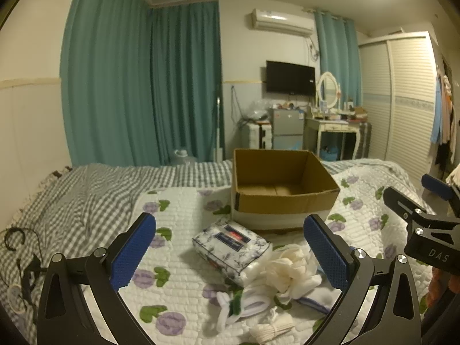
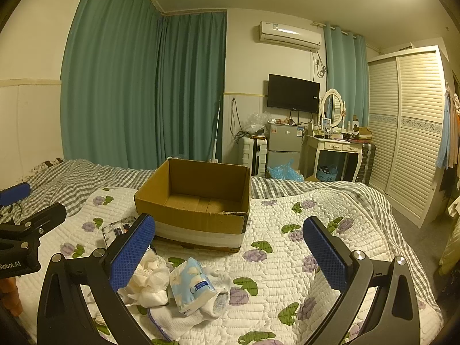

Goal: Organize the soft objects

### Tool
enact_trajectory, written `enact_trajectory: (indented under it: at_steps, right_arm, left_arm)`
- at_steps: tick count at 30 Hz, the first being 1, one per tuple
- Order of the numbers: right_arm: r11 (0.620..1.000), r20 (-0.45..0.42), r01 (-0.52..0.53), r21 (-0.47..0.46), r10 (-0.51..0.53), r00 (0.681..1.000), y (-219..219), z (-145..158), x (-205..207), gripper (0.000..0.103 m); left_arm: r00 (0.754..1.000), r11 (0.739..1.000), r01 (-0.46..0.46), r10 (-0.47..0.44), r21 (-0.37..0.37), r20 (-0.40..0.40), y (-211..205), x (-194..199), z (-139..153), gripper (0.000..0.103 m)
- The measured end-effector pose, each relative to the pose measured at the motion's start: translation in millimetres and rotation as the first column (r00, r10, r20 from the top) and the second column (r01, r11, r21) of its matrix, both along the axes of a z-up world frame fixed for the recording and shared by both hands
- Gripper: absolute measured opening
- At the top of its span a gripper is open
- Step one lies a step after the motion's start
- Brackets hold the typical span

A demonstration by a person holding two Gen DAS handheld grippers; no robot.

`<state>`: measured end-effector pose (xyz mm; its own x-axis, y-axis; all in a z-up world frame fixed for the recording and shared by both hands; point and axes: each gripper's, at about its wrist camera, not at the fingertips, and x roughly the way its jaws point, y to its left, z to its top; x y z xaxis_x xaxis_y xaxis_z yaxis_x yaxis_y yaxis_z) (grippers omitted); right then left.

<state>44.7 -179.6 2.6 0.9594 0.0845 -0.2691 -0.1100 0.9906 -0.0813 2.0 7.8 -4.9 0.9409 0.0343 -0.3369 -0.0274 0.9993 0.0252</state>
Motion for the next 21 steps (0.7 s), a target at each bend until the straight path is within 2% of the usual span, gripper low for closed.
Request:
enact_trajectory:
  at_steps: [21]
  right_arm:
    - [1.000,-0.013,-0.005,-0.005,0.005,1.000,1.0,-1.9,2.7,0.103]
  left_arm:
    - [1.000,1.000,0.002,-0.002,-0.008,-0.002,0.5,-1.5,0.6,0.103]
